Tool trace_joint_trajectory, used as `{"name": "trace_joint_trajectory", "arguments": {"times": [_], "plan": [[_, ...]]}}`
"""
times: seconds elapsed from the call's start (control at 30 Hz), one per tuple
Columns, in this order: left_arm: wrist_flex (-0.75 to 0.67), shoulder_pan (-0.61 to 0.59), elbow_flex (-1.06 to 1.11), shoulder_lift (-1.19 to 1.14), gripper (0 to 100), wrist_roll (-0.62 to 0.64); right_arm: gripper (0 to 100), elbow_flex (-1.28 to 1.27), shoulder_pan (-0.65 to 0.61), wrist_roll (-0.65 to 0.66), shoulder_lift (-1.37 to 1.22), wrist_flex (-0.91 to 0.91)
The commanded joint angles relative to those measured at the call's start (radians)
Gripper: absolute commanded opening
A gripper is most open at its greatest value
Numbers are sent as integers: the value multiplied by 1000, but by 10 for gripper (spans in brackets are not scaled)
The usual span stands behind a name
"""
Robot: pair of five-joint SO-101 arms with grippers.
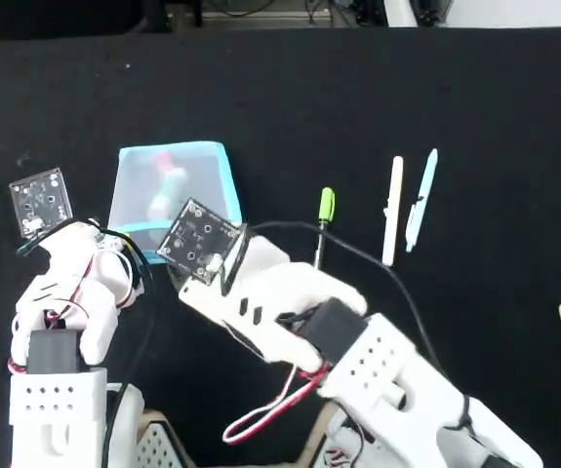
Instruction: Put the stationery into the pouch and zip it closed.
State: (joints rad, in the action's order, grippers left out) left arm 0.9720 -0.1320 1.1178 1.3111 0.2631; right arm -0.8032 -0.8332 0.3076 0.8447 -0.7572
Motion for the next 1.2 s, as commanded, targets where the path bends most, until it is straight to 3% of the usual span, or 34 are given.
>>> {"name": "trace_joint_trajectory", "arguments": {"times": [0.0, 0.2, 0.33, 0.47, 0.77, 1.17], "plan": [[-17, -7, -13, 12, 30, 3, 131, 182, 80, -6, 64, -178], [-18, -7, -12, 12, 30, 3, 173, 374, 489, -74, 97, -486], [-18, -7, -12, 12, 30, 3, 173, 377, 764, -163, -42, -549], [-18, -7, -12, 12, 30, 3, 173, 392, 922, -206, -257, -565], [-18, -7, -12, 12, 30, 3, 173, 595, 934, -236, -693, -569], [-18, -7, -12, 12, 30, 3, 173, 877, 709, -494, -1138, -554]]}}
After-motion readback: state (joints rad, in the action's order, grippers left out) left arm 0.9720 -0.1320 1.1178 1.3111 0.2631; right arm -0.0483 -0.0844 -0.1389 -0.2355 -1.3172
